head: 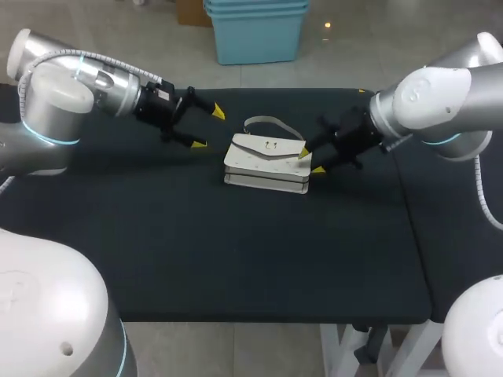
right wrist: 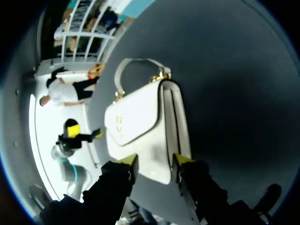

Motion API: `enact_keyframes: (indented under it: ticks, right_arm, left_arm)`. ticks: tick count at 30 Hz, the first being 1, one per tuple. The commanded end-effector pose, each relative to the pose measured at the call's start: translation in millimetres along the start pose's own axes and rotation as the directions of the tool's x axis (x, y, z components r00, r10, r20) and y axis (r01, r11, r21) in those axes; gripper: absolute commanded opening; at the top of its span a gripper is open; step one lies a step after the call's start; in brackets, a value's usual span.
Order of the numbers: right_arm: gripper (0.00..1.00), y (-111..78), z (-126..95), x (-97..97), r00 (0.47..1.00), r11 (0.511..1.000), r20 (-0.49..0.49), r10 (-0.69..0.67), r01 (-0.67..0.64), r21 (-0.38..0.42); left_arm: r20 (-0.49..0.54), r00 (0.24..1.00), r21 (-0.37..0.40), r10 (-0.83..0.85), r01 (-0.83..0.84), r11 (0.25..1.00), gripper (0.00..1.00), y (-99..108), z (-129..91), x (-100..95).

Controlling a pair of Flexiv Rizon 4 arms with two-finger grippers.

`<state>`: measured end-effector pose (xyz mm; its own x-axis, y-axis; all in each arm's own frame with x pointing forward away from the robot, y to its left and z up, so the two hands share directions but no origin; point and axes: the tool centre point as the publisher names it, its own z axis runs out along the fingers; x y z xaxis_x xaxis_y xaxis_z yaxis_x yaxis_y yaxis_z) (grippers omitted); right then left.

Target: Pick up the bag, open it, inspect its contents, close it, and place it on the opposite side

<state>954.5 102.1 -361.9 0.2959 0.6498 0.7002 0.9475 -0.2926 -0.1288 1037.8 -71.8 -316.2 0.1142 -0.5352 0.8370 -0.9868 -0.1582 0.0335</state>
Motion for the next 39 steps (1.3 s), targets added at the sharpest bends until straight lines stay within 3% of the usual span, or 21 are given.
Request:
enact_keyframes:
  ticks: [1, 12, 16, 18, 23, 30, 39]
  right_arm:
    - [0.4, 0.8, 8.7, -2.8, 1.0, 1.0, 0.01, 0.008, -0.008, 0.004]
    - [0.29, 8.7, 15.9, -2.3, 1.0, 0.999, -0.006, 0.015, -0.015, 0.032]
    - [0.16, 12.5, 16.6, 1.7, 1.0, 0.999, -0.01, 0.01, -0.009, 0.032]
    - [0.0, 13.8, 16.7, 2.5, 1.0, 0.999, -0.013, 0.01, -0.009, 0.033]
    - [0.0, 18.5, 17.8, -0.3, 1.0, 0.999, -0.015, 0.012, -0.012, 0.037]
    - [0.0, 35.5, -1.1, -11.9, 1.0, 0.999, 0.031, 0.007, -0.009, 0.054]
    - [0.0, 35.5, -1.1, -11.9, 1.0, 0.999, 0.031, 0.007, -0.009, 0.054]
  left_arm:
    - [0.006, 1.0, 0.045, 0.002, -0.002, 0.999, 1.0, 5.9, -3.9, -1.1]
    - [0.062, 0.998, -0.003, 0.026, -0.026, 1.0, 1.0, 7.2, -3.3, -5.1]
    - [0.08, 0.996, -0.038, 0.032, -0.029, 0.999, 1.0, 6.3, -5.9, -7.6]
    - [0.092, 0.995, -0.077, 0.045, -0.038, 0.996, 1.0, 6.7, -7.3, -9.9]
    - [0.17, 0.977, -0.139, 0.128, -0.105, 0.985, 1.0, 11.4, -9.1, -17.9]
    - [0.306, 0.937, -0.142, 0.17, -0.132, 0.981, 1.0, 5.7, -21.8, -24.5]
    - [0.306, 0.937, -0.142, 0.17, -0.132, 0.981, 1.0, 5.7, -21.8, -24.5]
